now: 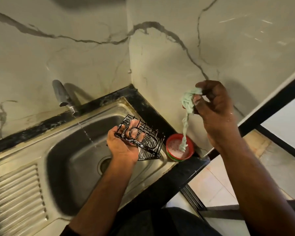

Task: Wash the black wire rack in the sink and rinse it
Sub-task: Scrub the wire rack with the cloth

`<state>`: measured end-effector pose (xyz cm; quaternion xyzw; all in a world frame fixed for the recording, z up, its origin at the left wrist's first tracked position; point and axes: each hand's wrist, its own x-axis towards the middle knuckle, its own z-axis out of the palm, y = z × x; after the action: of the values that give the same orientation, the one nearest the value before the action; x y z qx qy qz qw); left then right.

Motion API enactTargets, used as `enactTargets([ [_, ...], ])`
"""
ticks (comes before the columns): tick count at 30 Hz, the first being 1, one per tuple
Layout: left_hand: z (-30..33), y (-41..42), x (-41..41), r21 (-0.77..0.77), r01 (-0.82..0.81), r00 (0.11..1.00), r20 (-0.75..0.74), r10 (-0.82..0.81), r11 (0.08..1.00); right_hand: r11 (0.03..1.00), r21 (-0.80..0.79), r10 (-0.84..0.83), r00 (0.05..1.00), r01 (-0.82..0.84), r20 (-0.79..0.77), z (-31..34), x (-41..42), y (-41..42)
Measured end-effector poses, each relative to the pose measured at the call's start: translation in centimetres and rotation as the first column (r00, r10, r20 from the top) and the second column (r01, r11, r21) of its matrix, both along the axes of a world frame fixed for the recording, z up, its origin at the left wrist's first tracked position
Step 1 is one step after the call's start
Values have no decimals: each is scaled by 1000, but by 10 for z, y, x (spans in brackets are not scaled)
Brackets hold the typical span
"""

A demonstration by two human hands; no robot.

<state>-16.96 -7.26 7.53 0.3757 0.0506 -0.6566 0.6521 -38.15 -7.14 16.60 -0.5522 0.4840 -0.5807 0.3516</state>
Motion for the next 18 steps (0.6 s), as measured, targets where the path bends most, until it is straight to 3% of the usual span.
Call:
enactTargets([
  [7,3,-2,-15,11,29,999,38,-30,1000,998,54,29,930,-10,-367,-44,-21,-1],
  [13,1,-4,-17,19,23,999,47,-24,1000,988,152,65,839,22,-541,-78,-28,-3],
  [15,0,-5,-18,27,25,999,41,-26,999,971,230,99,779,59,-619,-86,-31,-4],
  [18,-1,-6,-17,35,34,998,42,-36,999,911,413,312,633,13,-708,-97,-34,-6],
])
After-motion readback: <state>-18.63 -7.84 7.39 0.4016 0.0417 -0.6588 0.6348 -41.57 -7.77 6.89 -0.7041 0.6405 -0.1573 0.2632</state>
